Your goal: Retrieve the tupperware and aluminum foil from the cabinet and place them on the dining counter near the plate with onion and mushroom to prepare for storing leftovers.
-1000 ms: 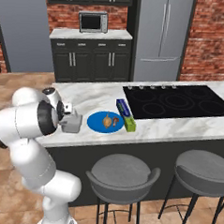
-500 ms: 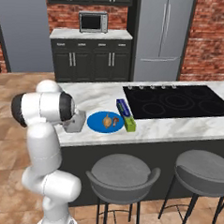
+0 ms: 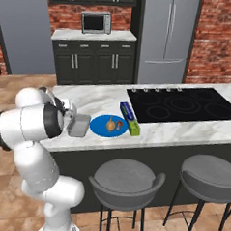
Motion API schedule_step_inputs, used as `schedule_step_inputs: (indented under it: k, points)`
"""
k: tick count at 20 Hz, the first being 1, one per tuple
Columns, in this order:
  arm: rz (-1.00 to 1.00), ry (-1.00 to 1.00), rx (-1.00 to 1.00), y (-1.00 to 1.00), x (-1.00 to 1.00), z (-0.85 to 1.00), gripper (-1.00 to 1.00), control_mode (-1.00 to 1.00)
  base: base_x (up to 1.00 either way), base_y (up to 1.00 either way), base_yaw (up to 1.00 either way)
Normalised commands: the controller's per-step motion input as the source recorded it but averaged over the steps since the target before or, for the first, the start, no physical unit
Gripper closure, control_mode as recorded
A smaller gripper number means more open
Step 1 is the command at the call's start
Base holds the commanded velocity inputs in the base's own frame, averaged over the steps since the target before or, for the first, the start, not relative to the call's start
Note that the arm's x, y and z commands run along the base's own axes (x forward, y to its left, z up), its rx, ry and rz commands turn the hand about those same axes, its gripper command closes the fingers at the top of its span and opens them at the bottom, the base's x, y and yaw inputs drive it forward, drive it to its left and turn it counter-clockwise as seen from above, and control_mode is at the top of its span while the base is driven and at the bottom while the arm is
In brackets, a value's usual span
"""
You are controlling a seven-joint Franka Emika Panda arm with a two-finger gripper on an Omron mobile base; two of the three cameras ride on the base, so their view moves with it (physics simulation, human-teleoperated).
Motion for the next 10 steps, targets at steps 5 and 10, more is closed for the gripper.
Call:
schedule_step_inputs:
  k: [5,10]
  points:
    - [-0.03,-0.23,-0.01,-0.17,-1.00,1.00,-1.00,-1.00,0.00,0.00,0.00]
    - [-0.05,-0.21,0.08,-0.62,-0.97,1.00,-1.00,-1.00,0.00,0.00,0.00]
